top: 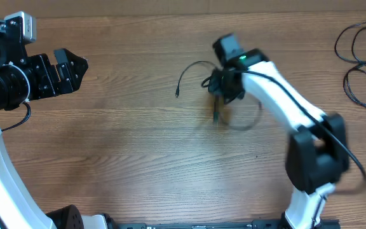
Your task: Untangle cables
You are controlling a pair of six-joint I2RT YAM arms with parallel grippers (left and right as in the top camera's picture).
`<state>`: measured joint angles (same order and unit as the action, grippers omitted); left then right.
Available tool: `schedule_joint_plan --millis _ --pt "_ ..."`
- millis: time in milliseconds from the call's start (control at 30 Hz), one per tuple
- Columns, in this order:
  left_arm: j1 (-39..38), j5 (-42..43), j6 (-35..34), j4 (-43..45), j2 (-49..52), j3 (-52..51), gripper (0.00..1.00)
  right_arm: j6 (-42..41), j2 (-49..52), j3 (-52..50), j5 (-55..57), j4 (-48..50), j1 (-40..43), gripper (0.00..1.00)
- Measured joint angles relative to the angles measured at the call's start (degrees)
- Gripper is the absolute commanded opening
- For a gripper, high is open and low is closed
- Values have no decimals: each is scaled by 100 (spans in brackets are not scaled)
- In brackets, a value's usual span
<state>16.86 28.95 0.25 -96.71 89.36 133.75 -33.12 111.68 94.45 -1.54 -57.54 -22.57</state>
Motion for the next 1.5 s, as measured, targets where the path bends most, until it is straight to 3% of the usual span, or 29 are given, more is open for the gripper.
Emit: schedule_joint_plan --millis 200,433,767,1067,1200,1500 --pt "0 0 0 2 0 0 98 420 -1401 595 219 -553 31 4" --pt "0 0 0 0 0 0 98 643 -2057 629 553 -1075 638 4" --pt "0 0 0 0 0 0 98 916 -3403 664 713 -1849 2761 4" --pt "0 0 0 0 0 0 98 1054 -4157 1147 730 -1867 5611 4" --pt "0 0 0 0 0 0 97 1062 -4116 1351 162 -1366 6977 4" --pt "0 0 0 0 0 0 97 157 -3700 1506 -894 610 8487 4"
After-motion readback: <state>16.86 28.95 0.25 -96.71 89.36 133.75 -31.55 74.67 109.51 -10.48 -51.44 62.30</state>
